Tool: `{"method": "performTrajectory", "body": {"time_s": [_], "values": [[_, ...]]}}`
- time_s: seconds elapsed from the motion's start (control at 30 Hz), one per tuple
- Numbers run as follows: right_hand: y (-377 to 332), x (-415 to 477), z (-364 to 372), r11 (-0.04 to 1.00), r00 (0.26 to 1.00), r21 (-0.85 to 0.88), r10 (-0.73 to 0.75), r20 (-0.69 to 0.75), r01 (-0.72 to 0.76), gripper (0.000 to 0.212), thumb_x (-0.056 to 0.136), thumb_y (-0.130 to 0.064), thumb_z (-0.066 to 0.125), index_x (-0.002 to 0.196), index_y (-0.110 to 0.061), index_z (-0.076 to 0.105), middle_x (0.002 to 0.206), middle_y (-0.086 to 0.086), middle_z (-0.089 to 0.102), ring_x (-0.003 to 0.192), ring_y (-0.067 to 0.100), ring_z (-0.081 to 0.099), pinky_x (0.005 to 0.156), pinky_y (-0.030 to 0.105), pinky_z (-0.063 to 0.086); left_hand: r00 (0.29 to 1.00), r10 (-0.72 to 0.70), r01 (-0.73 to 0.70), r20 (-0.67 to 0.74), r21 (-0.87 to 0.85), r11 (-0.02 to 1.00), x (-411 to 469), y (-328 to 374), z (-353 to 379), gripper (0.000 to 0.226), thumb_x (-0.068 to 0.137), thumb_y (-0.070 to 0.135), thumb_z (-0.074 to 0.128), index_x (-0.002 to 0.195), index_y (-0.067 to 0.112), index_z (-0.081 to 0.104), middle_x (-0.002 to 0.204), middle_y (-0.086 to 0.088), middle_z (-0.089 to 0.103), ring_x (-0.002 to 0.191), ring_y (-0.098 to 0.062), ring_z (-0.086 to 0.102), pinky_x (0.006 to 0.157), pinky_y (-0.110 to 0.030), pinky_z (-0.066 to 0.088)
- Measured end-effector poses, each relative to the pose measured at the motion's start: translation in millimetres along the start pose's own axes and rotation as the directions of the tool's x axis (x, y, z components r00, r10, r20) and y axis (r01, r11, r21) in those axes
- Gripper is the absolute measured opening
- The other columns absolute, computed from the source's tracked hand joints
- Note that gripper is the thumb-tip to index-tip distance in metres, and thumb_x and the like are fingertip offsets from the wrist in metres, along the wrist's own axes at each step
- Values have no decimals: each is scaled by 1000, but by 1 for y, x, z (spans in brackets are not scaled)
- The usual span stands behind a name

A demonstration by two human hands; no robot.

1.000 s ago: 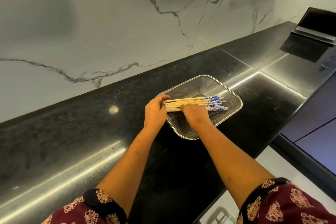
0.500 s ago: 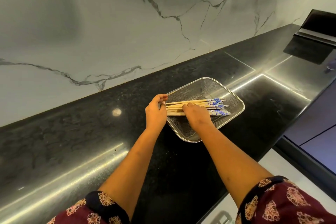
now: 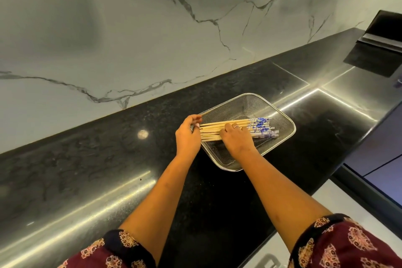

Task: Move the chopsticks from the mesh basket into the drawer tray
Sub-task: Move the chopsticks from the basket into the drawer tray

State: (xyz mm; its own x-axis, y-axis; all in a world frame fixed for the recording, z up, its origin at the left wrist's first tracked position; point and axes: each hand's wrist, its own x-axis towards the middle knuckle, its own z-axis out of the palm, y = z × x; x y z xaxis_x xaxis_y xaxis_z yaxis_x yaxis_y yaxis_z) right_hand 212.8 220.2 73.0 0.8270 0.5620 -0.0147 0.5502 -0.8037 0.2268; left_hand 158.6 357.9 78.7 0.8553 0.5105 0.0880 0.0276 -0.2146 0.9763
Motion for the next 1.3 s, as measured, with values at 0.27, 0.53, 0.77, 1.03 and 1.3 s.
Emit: {"method": "performTrajectory", "body": {"time_s": [0.27, 0.53, 0.77, 1.03, 1.3], "values": [[16, -1, -50, 936, 992, 352, 30, -127, 16, 13, 94, -7, 42, 104, -13, 50, 97, 11, 65, 78, 27, 60, 69, 41, 52, 985, -92, 48, -144, -286, 957, -10, 14, -1, 27, 96, 7, 41, 113, 20, 59, 118, 0, 62, 105, -9, 59, 86, -19, 47], [18, -16, -142, -246, 968, 961, 241, -70, 130, 14, 100, -12, 41, 94, -19, 53, 84, 1, 66, 71, 11, 71, 65, 27, 58, 945, -27, 162, 326, -396, 904, -25, 61, -20, 25, 96, 23, 47, 118, 17, 59, 118, -8, 66, 110, -24, 62, 100, -43, 45], [-8, -44, -152, -485, 992, 866, -95, 86, -121, 10, 99, -4, 41, 97, -9, 51, 89, 12, 69, 78, 19, 73, 70, 31, 61, 627, -97, 457, 773, -265, 849, -57, 87, -41, 23, 97, 28, 45, 111, 14, 57, 96, -10, 74, 87, -24, 71, 86, -42, 56], [-9, -69, -128, -472, 989, 875, 40, 142, -106, 41, 94, -46, 46, 115, -13, 58, 94, 2, 72, 68, 10, 69, 55, 25, 53, 790, -54, 515, 611, -612, 600, -80, 90, -36, 14, 96, 20, 45, 96, 11, 56, 73, -5, 71, 70, -17, 71, 69, -31, 59], [-43, -111, -69, -951, 930, 304, 154, 333, 49, 71, 92, -64, 30, 127, -6, 52, 117, 21, 66, 110, 31, 64, 95, 41, 50, 954, -102, 297, 283, -825, 480, -84, 98, 1, 13, 97, 22, 46, 90, 15, 55, 83, -3, 74, 89, -20, 72, 80, -34, 53]]}}
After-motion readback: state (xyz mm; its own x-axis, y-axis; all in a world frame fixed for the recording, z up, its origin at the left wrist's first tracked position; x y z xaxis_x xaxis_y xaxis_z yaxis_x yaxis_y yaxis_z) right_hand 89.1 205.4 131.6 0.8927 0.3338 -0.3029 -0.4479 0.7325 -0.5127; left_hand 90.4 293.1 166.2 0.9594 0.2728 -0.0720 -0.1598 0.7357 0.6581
